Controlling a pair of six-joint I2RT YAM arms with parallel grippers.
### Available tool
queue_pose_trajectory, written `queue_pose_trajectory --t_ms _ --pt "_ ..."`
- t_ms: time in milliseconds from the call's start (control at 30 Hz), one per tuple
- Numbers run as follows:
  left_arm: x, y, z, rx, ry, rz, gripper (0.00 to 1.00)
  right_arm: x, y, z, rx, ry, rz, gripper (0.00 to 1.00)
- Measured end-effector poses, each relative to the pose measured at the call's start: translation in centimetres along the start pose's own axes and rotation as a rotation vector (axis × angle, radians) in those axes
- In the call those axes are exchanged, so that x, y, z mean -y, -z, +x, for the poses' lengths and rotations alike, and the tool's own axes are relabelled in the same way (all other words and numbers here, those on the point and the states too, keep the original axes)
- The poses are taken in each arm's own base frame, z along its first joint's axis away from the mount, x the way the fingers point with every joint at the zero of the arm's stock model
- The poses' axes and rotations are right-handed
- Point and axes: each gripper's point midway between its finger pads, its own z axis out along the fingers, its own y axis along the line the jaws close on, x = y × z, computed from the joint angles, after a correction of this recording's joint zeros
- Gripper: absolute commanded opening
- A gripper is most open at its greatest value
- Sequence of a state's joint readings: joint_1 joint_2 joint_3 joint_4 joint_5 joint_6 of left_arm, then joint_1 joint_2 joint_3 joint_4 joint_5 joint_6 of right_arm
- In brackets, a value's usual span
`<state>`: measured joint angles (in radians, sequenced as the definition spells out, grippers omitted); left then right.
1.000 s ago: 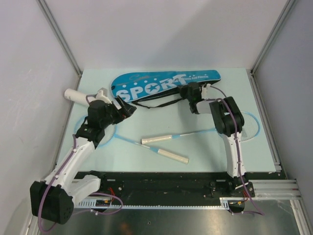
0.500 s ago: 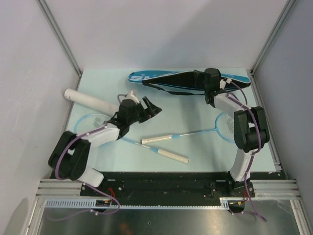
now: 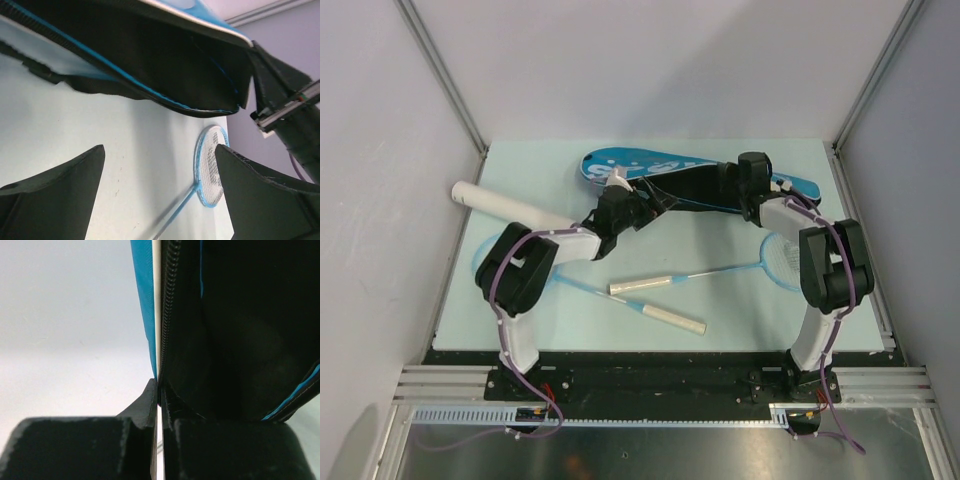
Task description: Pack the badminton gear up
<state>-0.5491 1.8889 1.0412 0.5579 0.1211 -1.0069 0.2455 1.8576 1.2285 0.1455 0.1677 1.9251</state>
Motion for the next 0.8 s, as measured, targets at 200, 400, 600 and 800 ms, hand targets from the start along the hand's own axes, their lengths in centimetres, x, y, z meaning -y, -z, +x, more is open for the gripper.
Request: queue_pose_trajectory --t_ms 200,400,600,800 --pt "-0.9 -0.5 -0.2 0.050 0.043 -0.047 1.00 -1.0 0.6 0.4 -0.012 -0.035 -0.020 0.00" --pt "-3.2 -2.3 -0.1 0.095 0.116 -0.111 1.00 -0.6 1.1 1.0 -0.023 -0.035 -0.014 0.00" --pt "-5.9 -3.8 0.4 0.120 0.186 -0.182 0.99 -0.5 1.5 1.5 -0.032 -0.031 -0.013 0.00" --pt "-5.6 -5.2 -2.0 0.228 0.190 -0.192 0.80 -1.0 2.4 2.0 -0.046 -0.031 -0.027 0.00"
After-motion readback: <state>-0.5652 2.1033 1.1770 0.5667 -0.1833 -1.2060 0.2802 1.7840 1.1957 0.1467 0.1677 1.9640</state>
